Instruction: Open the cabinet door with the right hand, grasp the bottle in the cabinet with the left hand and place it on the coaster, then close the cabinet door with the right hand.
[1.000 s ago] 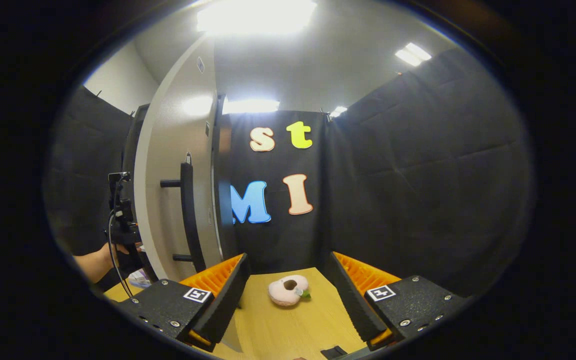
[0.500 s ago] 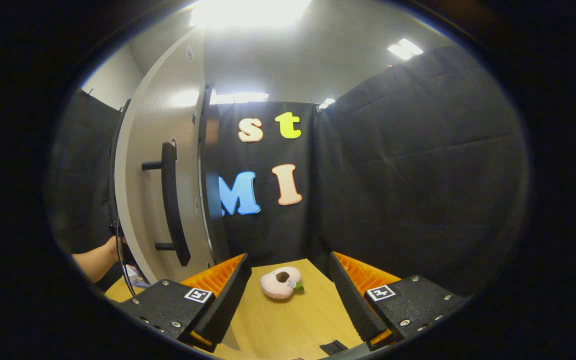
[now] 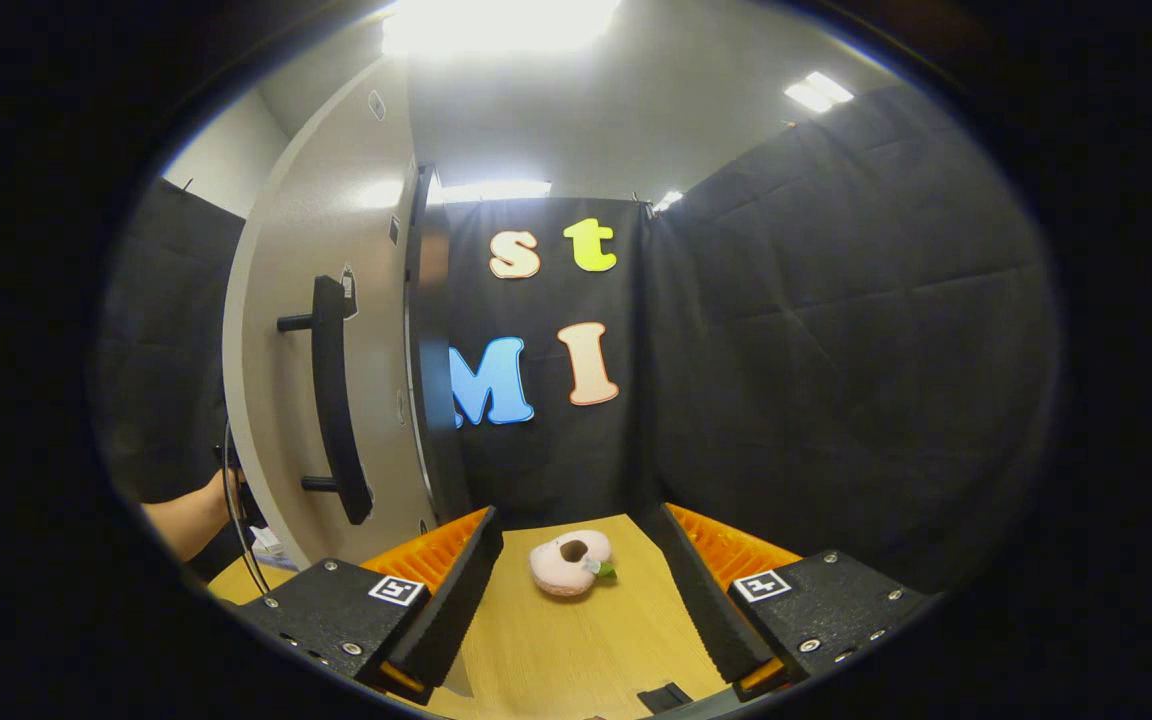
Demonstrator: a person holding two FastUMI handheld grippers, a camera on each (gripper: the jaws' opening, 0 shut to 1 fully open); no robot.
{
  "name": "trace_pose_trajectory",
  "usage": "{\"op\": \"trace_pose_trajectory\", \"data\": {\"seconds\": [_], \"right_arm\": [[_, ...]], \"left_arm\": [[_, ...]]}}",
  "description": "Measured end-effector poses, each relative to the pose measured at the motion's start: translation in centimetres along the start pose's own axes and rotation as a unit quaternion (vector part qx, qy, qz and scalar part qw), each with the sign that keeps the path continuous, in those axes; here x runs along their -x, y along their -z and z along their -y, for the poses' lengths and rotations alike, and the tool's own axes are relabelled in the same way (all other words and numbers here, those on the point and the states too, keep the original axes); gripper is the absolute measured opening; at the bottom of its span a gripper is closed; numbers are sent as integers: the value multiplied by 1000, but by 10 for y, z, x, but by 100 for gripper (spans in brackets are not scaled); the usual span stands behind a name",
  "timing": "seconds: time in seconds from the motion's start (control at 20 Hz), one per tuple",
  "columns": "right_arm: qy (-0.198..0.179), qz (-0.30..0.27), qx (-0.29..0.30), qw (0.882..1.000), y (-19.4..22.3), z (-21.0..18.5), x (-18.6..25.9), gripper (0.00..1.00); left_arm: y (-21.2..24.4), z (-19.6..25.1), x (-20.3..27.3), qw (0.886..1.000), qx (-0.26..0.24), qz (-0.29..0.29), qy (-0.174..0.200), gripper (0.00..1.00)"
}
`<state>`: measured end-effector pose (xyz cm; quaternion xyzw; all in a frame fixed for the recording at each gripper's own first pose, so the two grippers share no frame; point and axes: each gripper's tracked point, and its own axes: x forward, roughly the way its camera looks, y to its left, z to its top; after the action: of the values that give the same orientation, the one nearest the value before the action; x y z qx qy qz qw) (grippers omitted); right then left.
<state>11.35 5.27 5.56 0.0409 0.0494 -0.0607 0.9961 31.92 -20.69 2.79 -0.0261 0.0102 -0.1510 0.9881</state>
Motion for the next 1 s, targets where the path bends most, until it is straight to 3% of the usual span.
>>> {"op": "trace_pose_trajectory", "data": {"seconds": [0.05,0.1,0.35,0.4,0.6,0.95,1.0], "right_arm": [[1,1,5,1000,1,2,-1,96],[1,1,10,1000,2,2,-4,96],[-34,-2,26,999,4,-7,-8,96],[-44,-2,26,999,5,-11,-8,96],[-76,0,25,997,3,-18,-6,96],[-107,-6,3,994,9,-25,-2,96],[-110,-7,-2,994,11,-26,-2,96]], "left_arm": [[-1,-3,8,1000,-2,2,-2,72],[-3,-5,17,1000,-5,4,-7,68],[-6,-20,79,999,-14,23,-22,68],[-6,-24,91,999,-19,25,-28,63],[3,-33,138,998,-28,23,-47,72],[36,-42,215,997,-29,19,-69,68],[44,-43,225,997,-26,17,-71,72]]}}
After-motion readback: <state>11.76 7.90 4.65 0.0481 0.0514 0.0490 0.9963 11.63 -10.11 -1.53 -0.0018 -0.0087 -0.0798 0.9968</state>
